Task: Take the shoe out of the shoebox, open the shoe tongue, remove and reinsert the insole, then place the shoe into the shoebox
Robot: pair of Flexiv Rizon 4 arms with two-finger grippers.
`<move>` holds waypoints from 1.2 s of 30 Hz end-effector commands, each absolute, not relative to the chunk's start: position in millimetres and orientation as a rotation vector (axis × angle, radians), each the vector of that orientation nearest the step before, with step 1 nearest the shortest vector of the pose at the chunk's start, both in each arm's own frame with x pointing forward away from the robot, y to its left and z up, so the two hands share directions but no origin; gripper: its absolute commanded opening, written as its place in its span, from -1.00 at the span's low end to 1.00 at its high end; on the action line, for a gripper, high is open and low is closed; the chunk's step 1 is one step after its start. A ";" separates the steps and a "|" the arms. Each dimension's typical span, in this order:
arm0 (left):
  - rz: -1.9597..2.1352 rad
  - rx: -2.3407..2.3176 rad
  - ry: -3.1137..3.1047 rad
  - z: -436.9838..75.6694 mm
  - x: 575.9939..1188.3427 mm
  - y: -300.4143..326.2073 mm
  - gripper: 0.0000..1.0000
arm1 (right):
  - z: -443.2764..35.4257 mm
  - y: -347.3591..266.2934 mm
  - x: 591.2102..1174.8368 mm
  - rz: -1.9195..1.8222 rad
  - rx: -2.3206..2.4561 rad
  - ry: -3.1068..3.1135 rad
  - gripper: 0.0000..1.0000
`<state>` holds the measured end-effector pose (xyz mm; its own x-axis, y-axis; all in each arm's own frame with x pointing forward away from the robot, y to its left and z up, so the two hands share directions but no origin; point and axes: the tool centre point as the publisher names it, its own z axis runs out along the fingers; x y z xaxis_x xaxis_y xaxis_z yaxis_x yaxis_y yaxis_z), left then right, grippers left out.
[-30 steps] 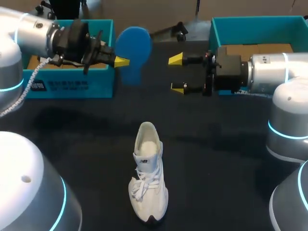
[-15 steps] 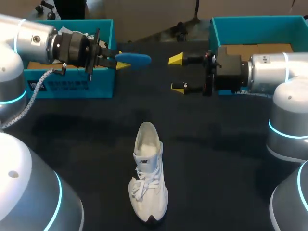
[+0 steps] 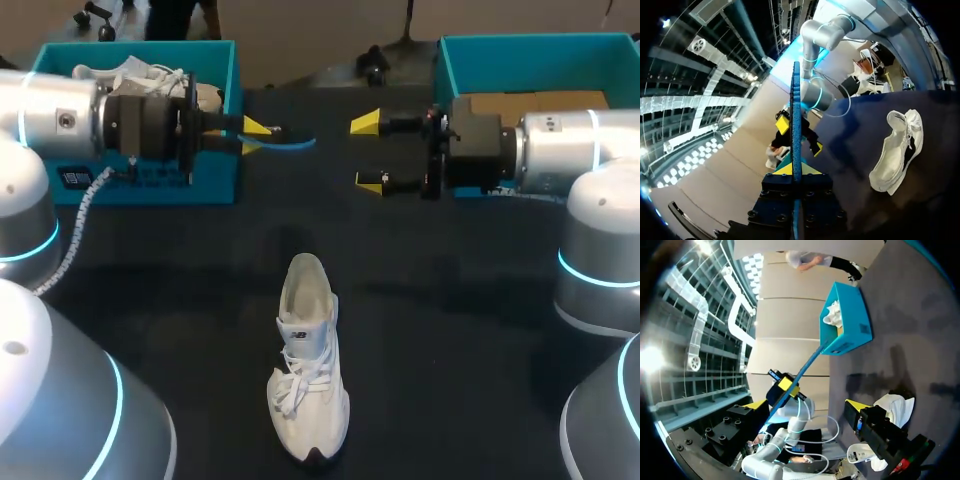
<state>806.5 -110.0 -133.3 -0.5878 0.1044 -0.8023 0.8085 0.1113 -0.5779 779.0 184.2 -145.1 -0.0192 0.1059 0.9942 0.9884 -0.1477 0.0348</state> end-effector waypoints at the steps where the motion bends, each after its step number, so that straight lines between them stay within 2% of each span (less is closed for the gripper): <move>1: -1.454 0.942 1.657 -138.0 803.4 -104.8 -1.00 | -145.7 186.6 778.8 -1.289 -1.389 -1.233 1.00; 15: -1.219 1.085 1.313 -140.9 799.8 -95.1 -1.00 | -145.7 186.6 778.8 -1.289 -1.389 -1.233 1.00; 36: -1.082 1.241 1.302 -145.2 807.6 -111.4 -1.00 | -145.7 186.6 778.8 -1.289 -1.389 -1.233 1.00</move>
